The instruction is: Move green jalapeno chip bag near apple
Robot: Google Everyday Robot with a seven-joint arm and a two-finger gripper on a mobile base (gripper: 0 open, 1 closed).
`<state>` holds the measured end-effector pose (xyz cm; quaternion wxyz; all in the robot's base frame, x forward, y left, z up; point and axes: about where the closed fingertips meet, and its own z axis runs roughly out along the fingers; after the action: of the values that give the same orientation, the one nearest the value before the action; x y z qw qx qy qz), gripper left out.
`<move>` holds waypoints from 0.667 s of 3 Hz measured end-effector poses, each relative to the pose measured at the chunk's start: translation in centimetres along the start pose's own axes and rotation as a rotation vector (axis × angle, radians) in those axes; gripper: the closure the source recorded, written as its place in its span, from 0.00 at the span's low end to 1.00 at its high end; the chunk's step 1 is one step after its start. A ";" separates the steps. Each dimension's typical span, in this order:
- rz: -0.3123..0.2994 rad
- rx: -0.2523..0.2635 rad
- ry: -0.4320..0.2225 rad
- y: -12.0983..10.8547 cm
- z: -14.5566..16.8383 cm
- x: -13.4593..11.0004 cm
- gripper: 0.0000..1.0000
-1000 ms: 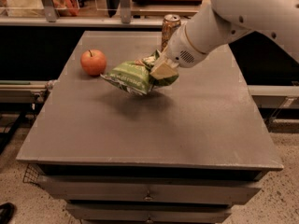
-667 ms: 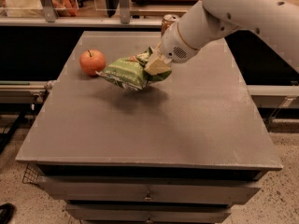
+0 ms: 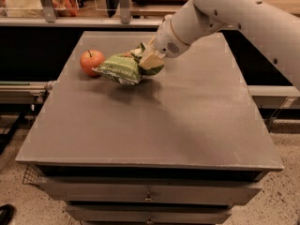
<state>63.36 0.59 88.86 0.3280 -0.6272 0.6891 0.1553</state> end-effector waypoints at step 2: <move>-0.042 -0.026 -0.026 -0.9 2.2 -1.2 0.56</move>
Offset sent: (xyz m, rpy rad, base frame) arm 0.0232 0.0292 -0.0069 0.0213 -0.0245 0.0764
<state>64.82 2.71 88.24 0.3320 -0.6439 0.6692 0.1657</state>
